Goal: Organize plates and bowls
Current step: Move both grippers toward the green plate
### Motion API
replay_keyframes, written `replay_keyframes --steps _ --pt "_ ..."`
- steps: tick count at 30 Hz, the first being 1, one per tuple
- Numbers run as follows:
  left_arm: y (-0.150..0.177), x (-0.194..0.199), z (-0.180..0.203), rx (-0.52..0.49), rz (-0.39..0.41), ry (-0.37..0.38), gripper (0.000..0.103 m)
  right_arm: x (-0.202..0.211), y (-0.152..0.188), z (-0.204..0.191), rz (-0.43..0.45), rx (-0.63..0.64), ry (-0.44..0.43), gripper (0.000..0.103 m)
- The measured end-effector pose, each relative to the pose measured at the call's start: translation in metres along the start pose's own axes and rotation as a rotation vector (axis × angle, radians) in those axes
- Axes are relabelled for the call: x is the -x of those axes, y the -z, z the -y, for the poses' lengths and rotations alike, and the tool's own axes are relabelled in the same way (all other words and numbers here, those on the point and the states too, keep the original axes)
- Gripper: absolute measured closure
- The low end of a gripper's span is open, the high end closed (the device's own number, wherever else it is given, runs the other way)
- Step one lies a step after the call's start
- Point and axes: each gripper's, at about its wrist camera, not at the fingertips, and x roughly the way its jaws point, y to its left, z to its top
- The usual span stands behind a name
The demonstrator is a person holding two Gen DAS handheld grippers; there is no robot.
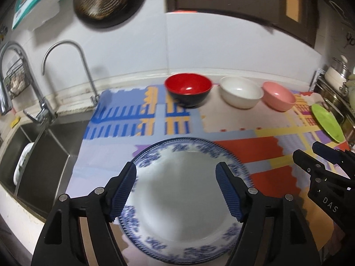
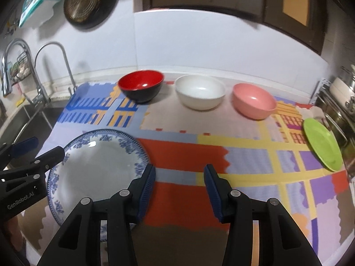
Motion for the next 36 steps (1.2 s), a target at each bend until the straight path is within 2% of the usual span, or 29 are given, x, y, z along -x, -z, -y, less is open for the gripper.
replay_keyframes --steps 7,11,20,36 --pt "-0.014 0.011 0.043 -0.041 0.047 0.067 0.029 0.021 -0.001 0.04 0.037 -0.041 0.046 0.051" --pt "-0.024 0.016 0.073 -0.069 0.075 0.111 0.029 0.031 -0.001 0.068 0.057 -0.072 0.082 0.046" --pt "-0.044 0.021 0.143 -0.137 0.119 0.204 0.027 0.054 0.002 0.133 0.096 -0.148 0.179 0.046" --pt "-0.081 0.01 0.25 -0.241 0.183 0.313 0.026 0.068 0.003 0.237 0.127 -0.259 0.337 0.046"
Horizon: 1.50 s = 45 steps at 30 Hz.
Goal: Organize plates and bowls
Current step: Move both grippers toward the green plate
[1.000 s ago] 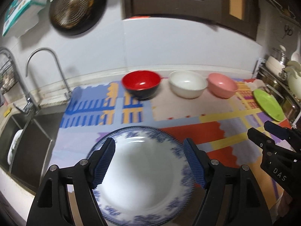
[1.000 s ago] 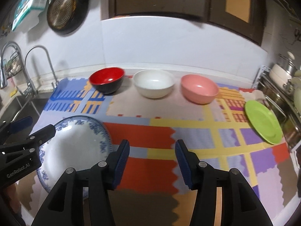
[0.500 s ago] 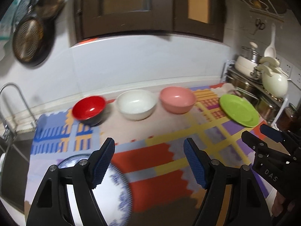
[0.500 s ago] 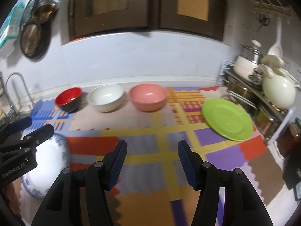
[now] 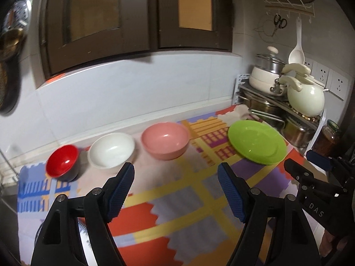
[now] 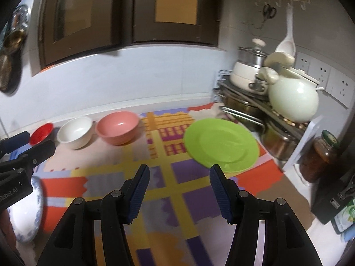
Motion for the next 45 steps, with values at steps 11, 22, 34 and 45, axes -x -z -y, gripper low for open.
replay_keyframes --steps 11,22,34,45 --pt "-0.034 -0.051 0.049 -0.072 -0.009 0.056 0.025 -0.034 -0.012 0.049 0.0 -0.098 0.069 0.046" --pt "-0.054 -0.111 0.089 -0.073 -0.035 0.085 0.025 -0.081 -0.015 0.098 -0.023 -0.191 0.144 0.046" --pt "-0.068 -0.194 0.129 -0.103 -0.11 0.101 0.025 -0.143 -0.017 0.14 -0.055 -0.268 0.217 0.046" --pt "-0.061 -0.26 0.153 -0.099 -0.175 0.123 0.025 -0.201 -0.007 0.172 -0.119 -0.349 0.262 0.046"
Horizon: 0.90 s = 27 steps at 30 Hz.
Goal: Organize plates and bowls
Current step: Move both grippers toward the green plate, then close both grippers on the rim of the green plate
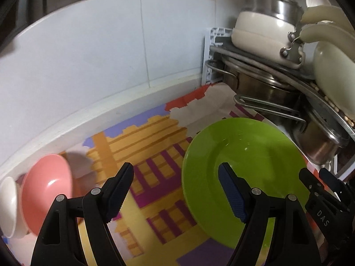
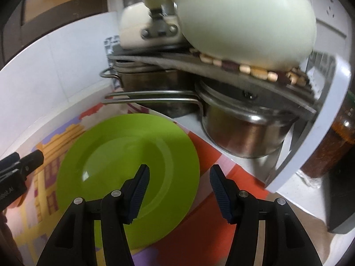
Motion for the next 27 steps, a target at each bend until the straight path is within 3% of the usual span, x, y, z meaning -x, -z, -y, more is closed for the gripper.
replay_keyframes --steps 15,22,27 --pt "0.01 -0.046 0.009 -0.007 -0.093 0.031 0.028 -0.032 0.005 0.005 -0.08 -0.013 -0.001 0.046" --pt "0.013 -0.054 0.009 0.004 -0.122 0.063 0.044 -0.04 0.005 0.004 -0.106 -0.019 -0.024 0.046" --pt "0.013 -0.055 0.011 0.012 -0.119 0.105 0.061 -0.04 0.005 0.002 -0.11 -0.006 -0.04 0.05"
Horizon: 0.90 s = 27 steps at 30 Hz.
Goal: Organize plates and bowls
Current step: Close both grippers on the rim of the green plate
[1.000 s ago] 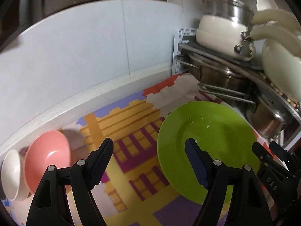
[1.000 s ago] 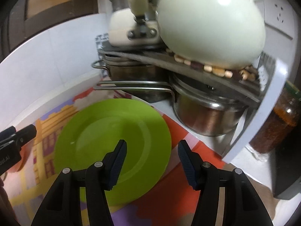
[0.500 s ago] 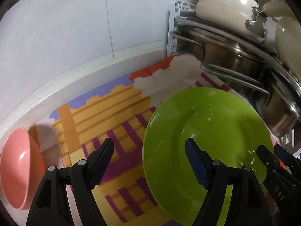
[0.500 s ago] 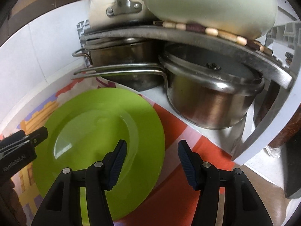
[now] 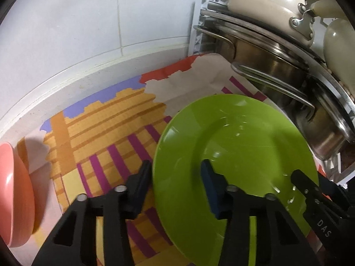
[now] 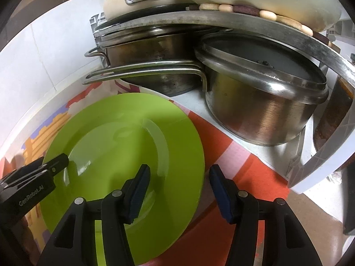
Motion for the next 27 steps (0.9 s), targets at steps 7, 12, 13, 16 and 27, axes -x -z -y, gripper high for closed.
replay_keyframes --steps 7,12,13,16,27 --pt "0.001 0.003 -0.001 0.011 0.006 -0.004 0.064 0.0 -0.001 0.002 0.006 -0.012 0.001 0.061" --pt "0.003 0.008 -0.004 0.02 0.001 -0.007 0.064 0.005 0.0 0.001 0.016 0.005 0.005 0.062" --pt "0.004 0.01 -0.005 0.02 0.004 -0.011 0.064 0.007 0.001 0.001 0.02 0.01 0.008 0.062" --pt "0.006 0.017 -0.007 0.013 0.015 -0.028 0.065 0.012 0.003 -0.001 0.024 0.016 0.003 0.062" --pt "0.025 0.042 -0.029 0.028 -0.011 -0.067 0.065 0.032 0.012 -0.018 0.01 0.066 -0.038 0.062"
